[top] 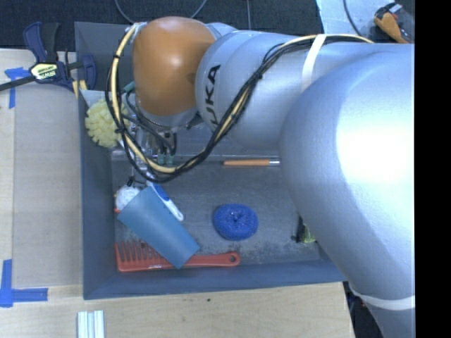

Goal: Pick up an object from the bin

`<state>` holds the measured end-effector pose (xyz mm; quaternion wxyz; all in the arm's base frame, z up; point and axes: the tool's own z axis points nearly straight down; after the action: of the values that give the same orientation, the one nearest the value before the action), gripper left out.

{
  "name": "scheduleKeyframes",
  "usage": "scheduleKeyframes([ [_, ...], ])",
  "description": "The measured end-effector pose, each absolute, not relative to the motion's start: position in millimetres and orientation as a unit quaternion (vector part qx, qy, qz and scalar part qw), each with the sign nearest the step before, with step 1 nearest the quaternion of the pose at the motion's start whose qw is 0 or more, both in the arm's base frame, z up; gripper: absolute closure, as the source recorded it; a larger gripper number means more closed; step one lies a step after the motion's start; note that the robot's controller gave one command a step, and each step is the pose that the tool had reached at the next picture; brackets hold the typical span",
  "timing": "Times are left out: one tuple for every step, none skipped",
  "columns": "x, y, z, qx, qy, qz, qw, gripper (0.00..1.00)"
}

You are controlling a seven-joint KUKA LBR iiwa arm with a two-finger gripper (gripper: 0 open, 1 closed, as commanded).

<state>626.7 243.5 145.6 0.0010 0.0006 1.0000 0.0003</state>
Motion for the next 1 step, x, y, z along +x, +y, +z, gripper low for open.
scheduleKeyframes([
  [621.9,233.9,119.2,0.077,0.997,0.0,0.001,0.0],
])
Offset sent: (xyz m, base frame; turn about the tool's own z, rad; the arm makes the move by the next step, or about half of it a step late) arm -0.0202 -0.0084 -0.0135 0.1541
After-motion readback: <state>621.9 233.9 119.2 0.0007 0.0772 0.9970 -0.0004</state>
